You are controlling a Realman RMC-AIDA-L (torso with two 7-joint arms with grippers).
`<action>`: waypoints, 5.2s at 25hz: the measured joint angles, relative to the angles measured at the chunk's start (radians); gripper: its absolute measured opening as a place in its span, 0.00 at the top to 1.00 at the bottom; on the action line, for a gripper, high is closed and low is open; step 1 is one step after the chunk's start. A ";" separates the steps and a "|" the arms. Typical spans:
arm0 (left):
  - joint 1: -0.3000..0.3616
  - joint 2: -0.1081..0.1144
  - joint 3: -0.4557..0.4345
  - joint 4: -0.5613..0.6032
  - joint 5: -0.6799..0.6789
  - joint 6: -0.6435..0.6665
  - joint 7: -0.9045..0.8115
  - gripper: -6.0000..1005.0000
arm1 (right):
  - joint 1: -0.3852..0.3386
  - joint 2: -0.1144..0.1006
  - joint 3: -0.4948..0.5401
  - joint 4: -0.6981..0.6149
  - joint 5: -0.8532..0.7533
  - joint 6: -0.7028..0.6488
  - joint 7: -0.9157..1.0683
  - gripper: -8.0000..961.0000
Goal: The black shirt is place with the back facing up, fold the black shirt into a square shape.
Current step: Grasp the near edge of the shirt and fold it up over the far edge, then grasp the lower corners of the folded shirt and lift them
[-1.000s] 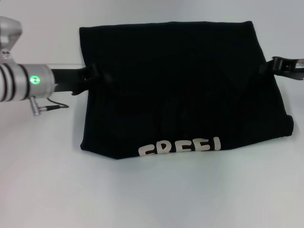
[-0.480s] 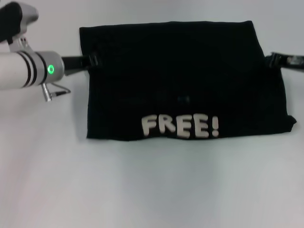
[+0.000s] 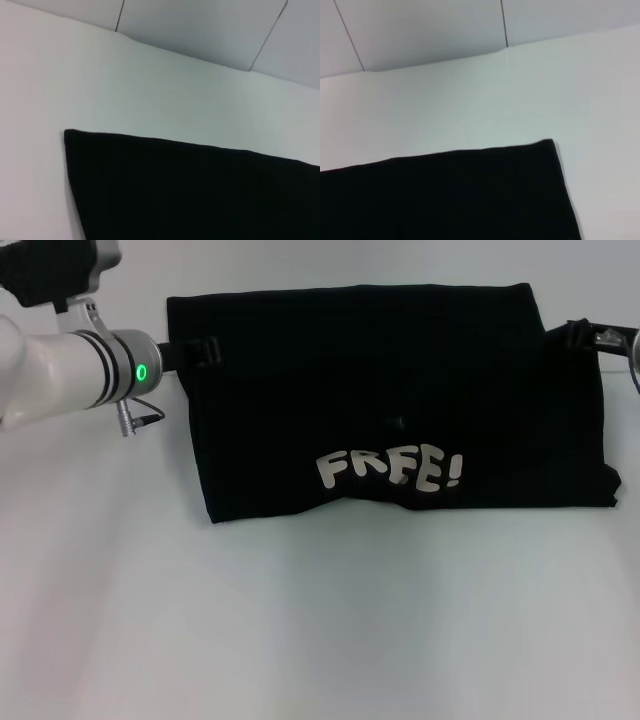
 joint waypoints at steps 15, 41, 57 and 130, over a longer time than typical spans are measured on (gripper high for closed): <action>0.037 0.022 0.098 0.082 0.008 0.044 0.120 0.88 | 0.037 -0.019 -0.122 -0.025 -0.004 -0.011 -0.001 0.95; 0.151 0.142 -0.213 0.196 0.000 0.857 -0.179 0.44 | 0.006 -0.090 -0.040 -0.291 -0.005 -0.668 0.284 0.39; 0.247 0.072 -0.245 0.061 0.016 0.707 -0.051 0.37 | 0.007 -0.094 -0.011 -0.309 -0.072 -0.766 0.322 0.29; 0.199 0.062 -0.182 0.051 0.018 0.655 -0.050 0.99 | -0.172 -0.065 0.070 -0.171 -0.230 -0.549 0.113 0.28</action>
